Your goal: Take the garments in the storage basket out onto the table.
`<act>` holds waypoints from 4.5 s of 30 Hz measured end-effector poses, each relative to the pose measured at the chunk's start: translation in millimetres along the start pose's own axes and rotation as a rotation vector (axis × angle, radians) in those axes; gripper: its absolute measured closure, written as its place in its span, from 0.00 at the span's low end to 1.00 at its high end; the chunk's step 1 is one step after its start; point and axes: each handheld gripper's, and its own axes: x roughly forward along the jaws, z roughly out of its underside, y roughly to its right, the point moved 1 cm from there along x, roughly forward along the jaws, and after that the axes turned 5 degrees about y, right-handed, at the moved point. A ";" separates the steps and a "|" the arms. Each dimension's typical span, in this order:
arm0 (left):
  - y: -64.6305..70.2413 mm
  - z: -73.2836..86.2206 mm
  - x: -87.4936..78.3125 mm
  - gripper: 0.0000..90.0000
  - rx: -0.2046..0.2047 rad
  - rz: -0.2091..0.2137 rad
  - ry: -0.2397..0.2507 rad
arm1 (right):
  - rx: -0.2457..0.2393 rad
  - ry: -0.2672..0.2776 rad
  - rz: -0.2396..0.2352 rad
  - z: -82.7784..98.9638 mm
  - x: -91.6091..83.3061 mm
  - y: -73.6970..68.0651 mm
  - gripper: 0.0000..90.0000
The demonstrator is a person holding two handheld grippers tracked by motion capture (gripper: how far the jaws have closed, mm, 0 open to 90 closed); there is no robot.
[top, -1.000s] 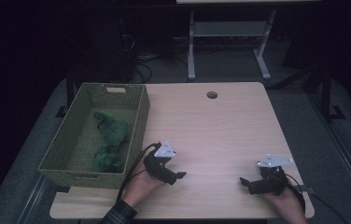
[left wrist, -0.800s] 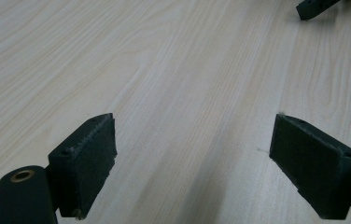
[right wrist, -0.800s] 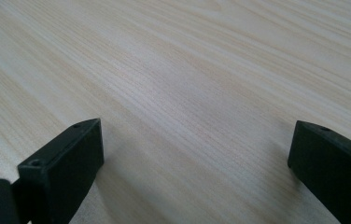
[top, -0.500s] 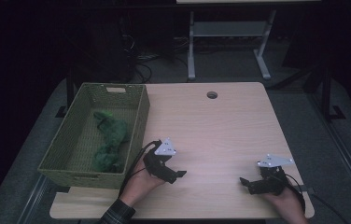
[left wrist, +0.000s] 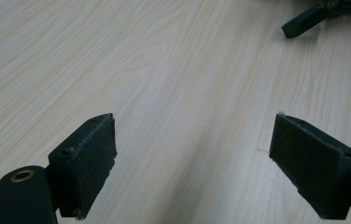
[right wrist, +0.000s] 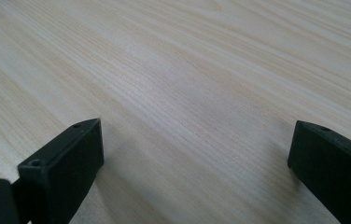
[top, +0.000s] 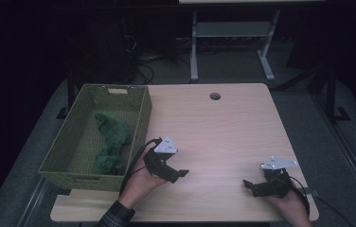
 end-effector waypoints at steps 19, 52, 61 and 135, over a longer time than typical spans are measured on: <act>-2.6 -19.8 -12.7 0.16 -0.009 0.000 0.003 | 0.002 -0.001 0.001 0.0 -0.1 -0.1 0.03; -47.9 -40.2 -58.1 0.15 -0.015 -0.006 0.026 | 0.010 -0.002 0.006 -0.2 -0.1 1.6 0.04; -58.2 -33.2 -75.8 0.15 -0.038 -0.053 0.030 | 0.010 -0.002 0.007 -0.2 -0.1 1.5 0.04; -124.4 52.4 -131.4 0.37 -0.236 -0.356 -0.222 | 0.011 -0.002 0.007 -0.2 -0.1 1.4 0.04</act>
